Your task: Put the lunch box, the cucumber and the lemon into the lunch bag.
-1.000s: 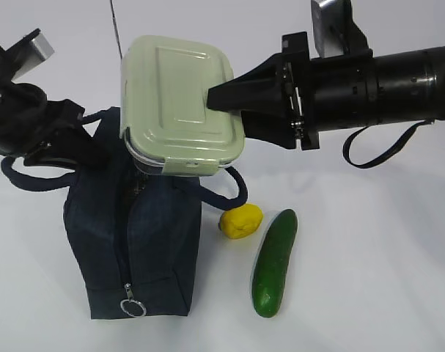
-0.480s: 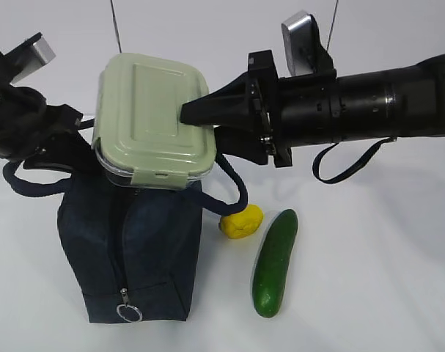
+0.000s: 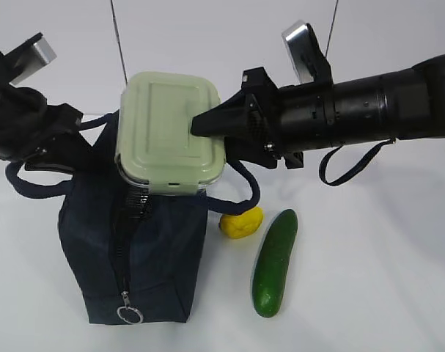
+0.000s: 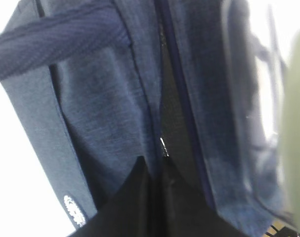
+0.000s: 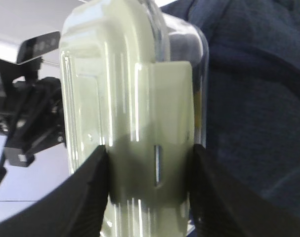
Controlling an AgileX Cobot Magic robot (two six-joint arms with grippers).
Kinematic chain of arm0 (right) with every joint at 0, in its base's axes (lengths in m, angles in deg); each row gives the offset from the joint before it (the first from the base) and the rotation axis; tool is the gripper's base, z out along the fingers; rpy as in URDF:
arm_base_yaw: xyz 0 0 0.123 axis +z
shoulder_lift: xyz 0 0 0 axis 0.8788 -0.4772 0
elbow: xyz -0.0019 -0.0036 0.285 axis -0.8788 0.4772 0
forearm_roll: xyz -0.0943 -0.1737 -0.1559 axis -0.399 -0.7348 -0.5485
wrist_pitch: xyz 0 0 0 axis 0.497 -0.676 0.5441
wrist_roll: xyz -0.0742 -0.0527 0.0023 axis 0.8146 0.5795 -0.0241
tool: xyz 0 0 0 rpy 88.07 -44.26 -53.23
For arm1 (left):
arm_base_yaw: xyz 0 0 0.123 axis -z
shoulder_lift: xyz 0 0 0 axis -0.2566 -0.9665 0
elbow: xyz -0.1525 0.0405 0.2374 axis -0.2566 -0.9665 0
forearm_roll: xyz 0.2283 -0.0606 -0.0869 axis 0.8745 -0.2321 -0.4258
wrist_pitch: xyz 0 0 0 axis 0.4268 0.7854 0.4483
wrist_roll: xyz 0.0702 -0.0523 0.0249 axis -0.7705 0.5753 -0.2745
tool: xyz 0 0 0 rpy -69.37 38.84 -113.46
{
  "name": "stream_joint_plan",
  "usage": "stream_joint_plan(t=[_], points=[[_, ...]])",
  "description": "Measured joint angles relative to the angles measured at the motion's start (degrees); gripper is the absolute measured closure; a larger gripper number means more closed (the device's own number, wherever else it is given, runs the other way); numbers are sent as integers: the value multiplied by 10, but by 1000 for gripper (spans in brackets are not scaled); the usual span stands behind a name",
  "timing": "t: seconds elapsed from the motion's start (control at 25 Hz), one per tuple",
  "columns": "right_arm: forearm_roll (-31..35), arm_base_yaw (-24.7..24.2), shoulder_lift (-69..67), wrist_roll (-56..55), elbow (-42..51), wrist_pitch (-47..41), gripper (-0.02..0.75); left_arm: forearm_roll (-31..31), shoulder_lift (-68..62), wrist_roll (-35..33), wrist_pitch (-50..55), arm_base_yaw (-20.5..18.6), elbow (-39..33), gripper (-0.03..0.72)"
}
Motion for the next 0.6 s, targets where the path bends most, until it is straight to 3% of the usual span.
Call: stream_joint_plan(t=[0.6], points=[[-170,0,0,-63,-5,58,394,-50,12,-10,6,0,0,687]])
